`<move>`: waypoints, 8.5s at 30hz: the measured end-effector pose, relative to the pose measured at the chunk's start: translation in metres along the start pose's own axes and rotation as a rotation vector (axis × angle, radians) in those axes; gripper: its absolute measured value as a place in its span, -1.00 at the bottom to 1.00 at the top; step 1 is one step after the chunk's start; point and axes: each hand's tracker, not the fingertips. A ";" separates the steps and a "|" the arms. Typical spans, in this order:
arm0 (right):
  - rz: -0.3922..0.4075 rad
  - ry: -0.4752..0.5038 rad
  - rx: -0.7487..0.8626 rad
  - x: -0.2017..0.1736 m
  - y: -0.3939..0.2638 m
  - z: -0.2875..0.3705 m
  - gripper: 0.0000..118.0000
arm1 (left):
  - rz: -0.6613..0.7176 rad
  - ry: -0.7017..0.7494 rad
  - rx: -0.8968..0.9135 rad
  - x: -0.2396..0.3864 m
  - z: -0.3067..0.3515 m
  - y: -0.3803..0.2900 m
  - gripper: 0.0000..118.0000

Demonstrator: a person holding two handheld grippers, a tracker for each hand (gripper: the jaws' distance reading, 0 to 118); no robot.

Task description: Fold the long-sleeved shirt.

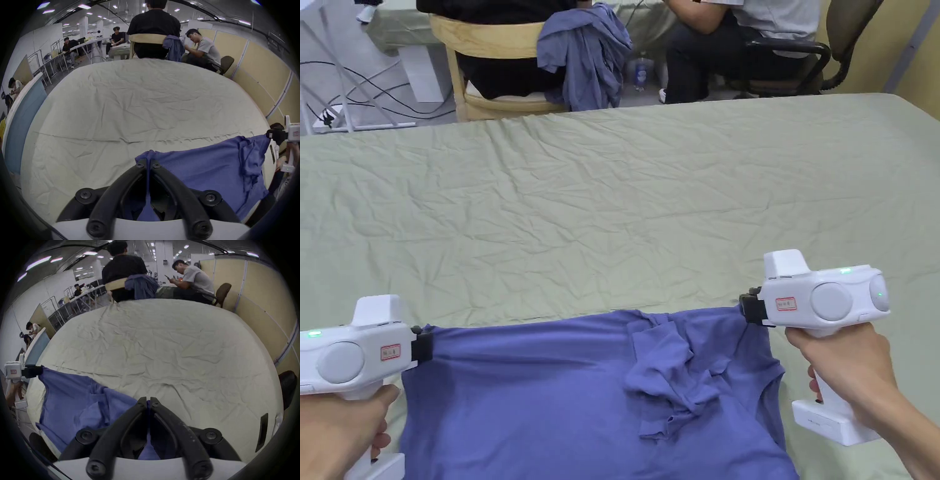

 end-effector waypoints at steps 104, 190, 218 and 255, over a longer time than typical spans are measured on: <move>0.180 0.078 0.150 -0.183 -0.171 0.154 -0.99 | 0.266 -0.602 -0.186 -0.147 0.063 -0.176 0.03; -0.145 0.140 0.220 -0.079 -0.209 0.144 -0.99 | -0.055 -0.419 -0.354 0.081 0.051 -0.071 -0.90; -0.252 0.108 0.233 -0.030 -0.215 0.140 -0.99 | -0.220 -0.525 -0.476 0.298 -0.013 -0.087 -0.90; -0.190 0.112 0.306 -0.067 -0.215 0.193 -0.99 | -0.110 -0.492 -0.053 0.175 0.137 -0.093 -0.93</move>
